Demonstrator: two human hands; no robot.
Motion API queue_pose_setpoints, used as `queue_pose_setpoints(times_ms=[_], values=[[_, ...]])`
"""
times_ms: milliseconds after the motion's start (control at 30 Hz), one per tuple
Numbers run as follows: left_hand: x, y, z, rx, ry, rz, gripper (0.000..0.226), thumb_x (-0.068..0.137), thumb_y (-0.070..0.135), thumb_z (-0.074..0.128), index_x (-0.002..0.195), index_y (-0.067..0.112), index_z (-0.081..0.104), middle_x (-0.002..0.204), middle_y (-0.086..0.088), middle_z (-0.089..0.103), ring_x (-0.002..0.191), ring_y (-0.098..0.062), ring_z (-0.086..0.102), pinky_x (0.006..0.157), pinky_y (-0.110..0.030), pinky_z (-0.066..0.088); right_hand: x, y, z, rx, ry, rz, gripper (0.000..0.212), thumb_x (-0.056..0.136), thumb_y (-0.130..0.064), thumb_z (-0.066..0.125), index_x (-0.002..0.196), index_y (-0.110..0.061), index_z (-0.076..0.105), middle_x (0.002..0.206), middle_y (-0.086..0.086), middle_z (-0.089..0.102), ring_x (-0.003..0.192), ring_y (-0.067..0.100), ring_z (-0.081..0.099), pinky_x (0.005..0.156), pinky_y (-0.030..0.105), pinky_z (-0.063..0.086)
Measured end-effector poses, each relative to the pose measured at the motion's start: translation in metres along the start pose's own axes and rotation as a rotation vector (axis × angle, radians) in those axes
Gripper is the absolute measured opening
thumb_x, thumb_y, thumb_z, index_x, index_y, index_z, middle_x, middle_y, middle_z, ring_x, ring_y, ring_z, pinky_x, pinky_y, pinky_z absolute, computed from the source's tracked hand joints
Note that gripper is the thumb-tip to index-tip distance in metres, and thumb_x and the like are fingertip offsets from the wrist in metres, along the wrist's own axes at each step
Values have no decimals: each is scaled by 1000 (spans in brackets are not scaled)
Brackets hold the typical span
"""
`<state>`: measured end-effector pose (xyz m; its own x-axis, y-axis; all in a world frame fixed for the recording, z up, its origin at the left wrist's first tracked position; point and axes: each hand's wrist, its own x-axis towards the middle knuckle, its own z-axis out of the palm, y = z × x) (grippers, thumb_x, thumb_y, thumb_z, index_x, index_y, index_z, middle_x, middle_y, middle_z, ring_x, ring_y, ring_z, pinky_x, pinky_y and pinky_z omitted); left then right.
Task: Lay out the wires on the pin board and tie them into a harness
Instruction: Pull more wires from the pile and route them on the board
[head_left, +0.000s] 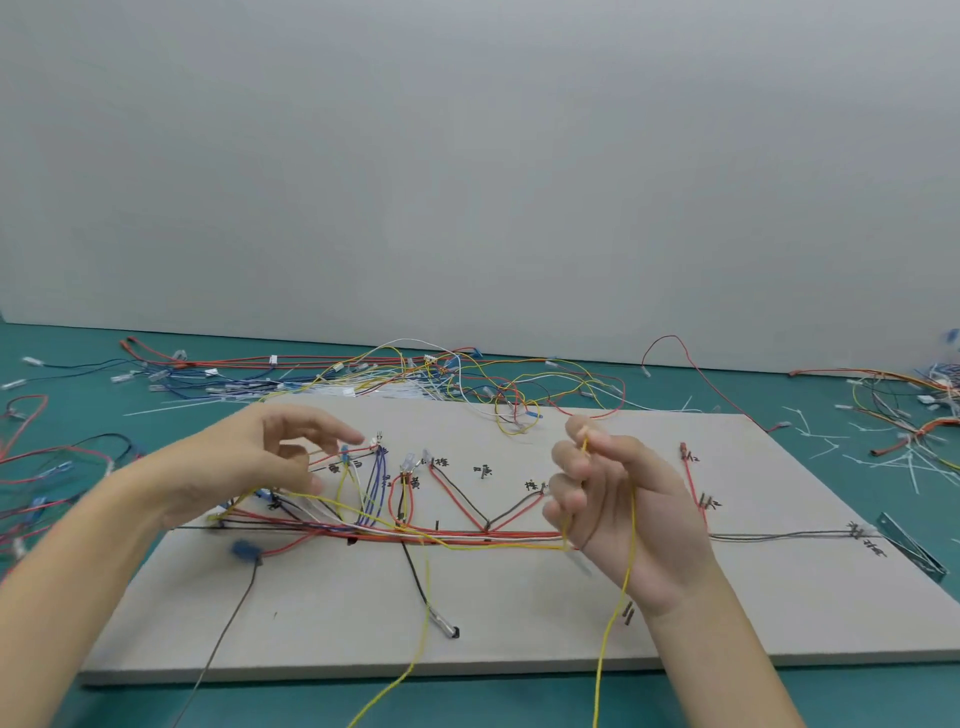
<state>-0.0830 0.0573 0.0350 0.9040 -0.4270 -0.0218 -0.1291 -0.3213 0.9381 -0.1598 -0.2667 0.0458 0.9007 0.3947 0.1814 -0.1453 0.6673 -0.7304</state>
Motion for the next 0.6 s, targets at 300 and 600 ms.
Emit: queue_pose_setpoints(times_ms=[300, 600], values=[[13, 9, 12, -224, 607, 126, 26, 86, 0, 65, 98, 22, 73, 71, 6, 50, 40, -4, 27, 35, -14, 21, -1, 6, -5, -380, -156, 228, 10, 87, -13, 56, 79, -14, 51, 66, 9, 61, 49, 21, 58, 57, 32, 51], [-3, 5, -43, -973, 363, 229, 33, 83, 48, 62, 64, 24, 50, 54, 11, 32, 39, -4, 27, 33, -18, 23, 3, 15, -12, -787, 81, 405, 12, 89, -14, 61, 80, -14, 54, 68, 10, 62, 49, 16, 47, 49, 22, 39]])
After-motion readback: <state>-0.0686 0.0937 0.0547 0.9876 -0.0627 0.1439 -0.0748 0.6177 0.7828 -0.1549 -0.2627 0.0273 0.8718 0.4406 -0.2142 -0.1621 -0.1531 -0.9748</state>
